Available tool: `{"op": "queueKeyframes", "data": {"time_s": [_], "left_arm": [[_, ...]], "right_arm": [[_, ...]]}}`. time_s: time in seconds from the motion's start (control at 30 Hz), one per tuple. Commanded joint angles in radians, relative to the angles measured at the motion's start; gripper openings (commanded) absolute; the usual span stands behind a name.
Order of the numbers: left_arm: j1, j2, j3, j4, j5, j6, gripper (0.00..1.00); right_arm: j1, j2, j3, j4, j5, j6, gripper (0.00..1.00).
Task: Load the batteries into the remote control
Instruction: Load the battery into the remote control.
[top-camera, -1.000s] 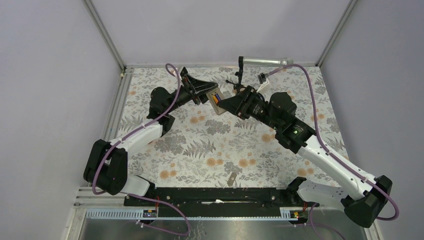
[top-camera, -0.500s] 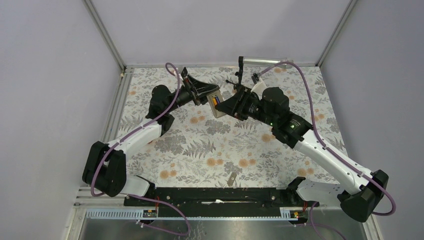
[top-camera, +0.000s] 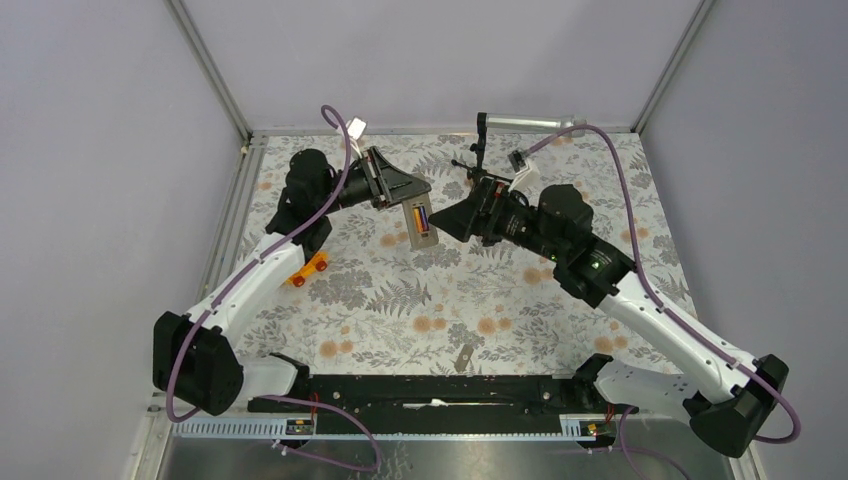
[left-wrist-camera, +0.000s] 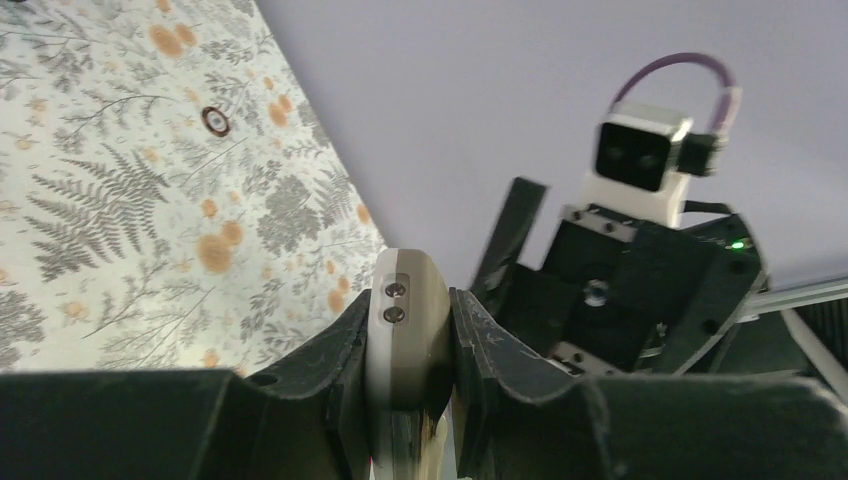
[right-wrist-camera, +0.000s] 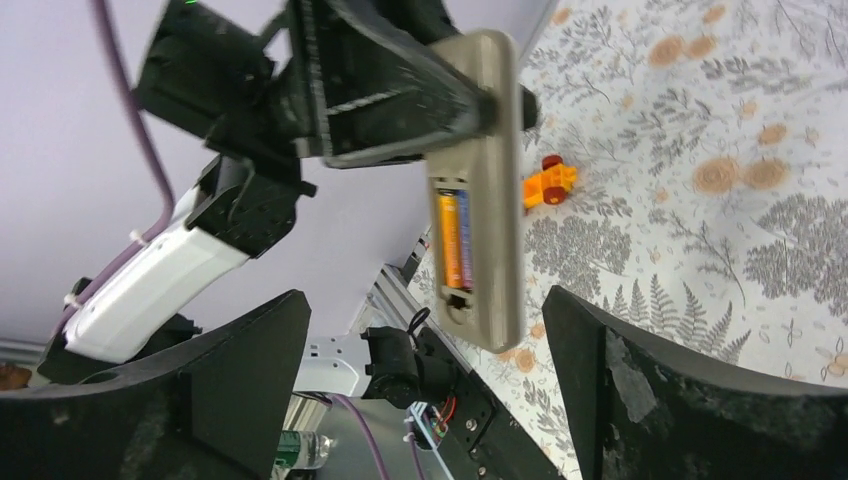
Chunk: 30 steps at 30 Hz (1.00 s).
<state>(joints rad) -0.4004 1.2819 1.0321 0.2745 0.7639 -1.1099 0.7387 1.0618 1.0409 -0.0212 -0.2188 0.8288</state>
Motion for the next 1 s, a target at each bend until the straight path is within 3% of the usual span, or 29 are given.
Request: {"op": "queueKeyframes", "data": {"time_s": [0.0, 0.5, 0.63, 0.8, 0.87, 0.97], "left_arm": [[0.011, -0.019, 0.052, -0.029, 0.091, 0.136, 0.0], [0.015, -0.039, 0.033, 0.012, 0.1, 0.153, 0.0], [0.044, -0.073, 0.023, -0.103, 0.001, 0.221, 0.0], [0.115, -0.147, -0.011, -0.358, -0.234, 0.339, 0.0], [0.149, -0.188, -0.042, -0.381, -0.301, 0.348, 0.0], [0.187, -0.242, -0.079, -0.388, -0.365, 0.354, 0.0]], "right_arm": [[0.001, -0.023, 0.005, 0.084, -0.05, -0.111, 0.95], [0.0, 0.075, 0.052, -0.022, -0.059, -0.169, 0.85], [-0.001, 0.065, 0.075, -0.182, 0.043, -0.25, 0.85], [0.001, 0.077, 0.053, -0.533, 0.2, -0.376, 0.85], [0.004, 0.08, -0.006, -0.579, 0.159, -0.422, 0.8], [0.056, 0.049, -0.149, -0.503, 0.048, -0.46, 0.68]]}}
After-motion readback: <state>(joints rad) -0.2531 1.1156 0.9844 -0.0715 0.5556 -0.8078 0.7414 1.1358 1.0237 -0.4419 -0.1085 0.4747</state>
